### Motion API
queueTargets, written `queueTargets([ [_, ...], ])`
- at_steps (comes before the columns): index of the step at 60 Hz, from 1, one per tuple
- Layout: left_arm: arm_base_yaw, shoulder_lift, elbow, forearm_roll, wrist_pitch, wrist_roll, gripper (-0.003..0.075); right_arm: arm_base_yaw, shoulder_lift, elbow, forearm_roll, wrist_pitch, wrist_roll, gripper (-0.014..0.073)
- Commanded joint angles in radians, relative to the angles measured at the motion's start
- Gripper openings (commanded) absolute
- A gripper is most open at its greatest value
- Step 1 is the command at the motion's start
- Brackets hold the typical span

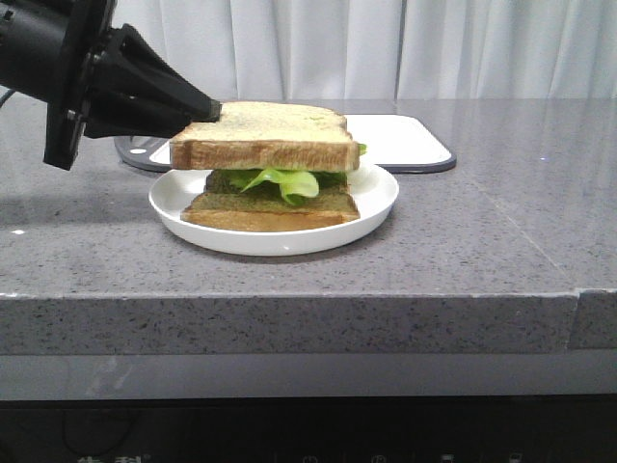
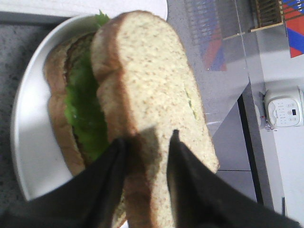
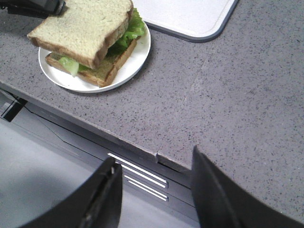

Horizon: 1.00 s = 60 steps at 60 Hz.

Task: Left arm grabs bread, right arm adds lettuce
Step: 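Lower the held bread slice onto the lettuce with the left gripper, then open the left gripper and lift it away from the sandwich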

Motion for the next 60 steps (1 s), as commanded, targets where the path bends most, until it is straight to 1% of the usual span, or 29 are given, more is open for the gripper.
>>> queueTargets([
  [1, -0.009, -0.040, -0.030, -0.059, 0.040, 0.008, 0.0412, -0.004, 0.000, -0.024, 0.008, -0.058, 0.002, 0.0362],
  [5, -0.009, -0.040, -0.031, -0.046, 0.041, 0.008, 0.0449, -0.004, 0.000, -0.024, 0.008, -0.058, 0.002, 0.0362],
  [13, -0.009, -0.042, -0.067, 0.062, 0.055, -0.007, 0.0447, -0.004, 0.000, -0.024, 0.008, -0.058, 0.002, 0.0362],
  [25, -0.009, -0.091, -0.173, 0.222, 0.063, -0.133, 0.0447, -0.004, 0.000, -0.024, 0.008, -0.058, 0.002, 0.0362],
  [29, -0.009, -0.115, -0.220, 0.318, 0.060, -0.206, 0.0447, -0.004, 0.000, -0.024, 0.008, -0.058, 0.002, 0.0362],
  [32, -0.009, -0.140, -0.260, 0.420, 0.058, -0.280, 0.0442, -0.004, 0.000, -0.024, 0.008, -0.058, 0.002, 0.0362],
  [40, -0.009, -0.236, -0.323, 0.653, 0.037, -0.418, 0.0440, -0.004, 0.000, -0.024, 0.008, -0.058, 0.002, 0.0362],
  [51, -0.015, -0.396, -0.297, 0.900, -0.014, -0.577, 0.0440, -0.004, 0.000, -0.024, 0.008, -0.058, 0.002, 0.0362],
  [60, -0.016, -0.538, -0.208, 1.026, -0.043, -0.634, 0.0440, -0.004, 0.000, -0.024, 0.008, -0.058, 0.002, 0.0362],
])
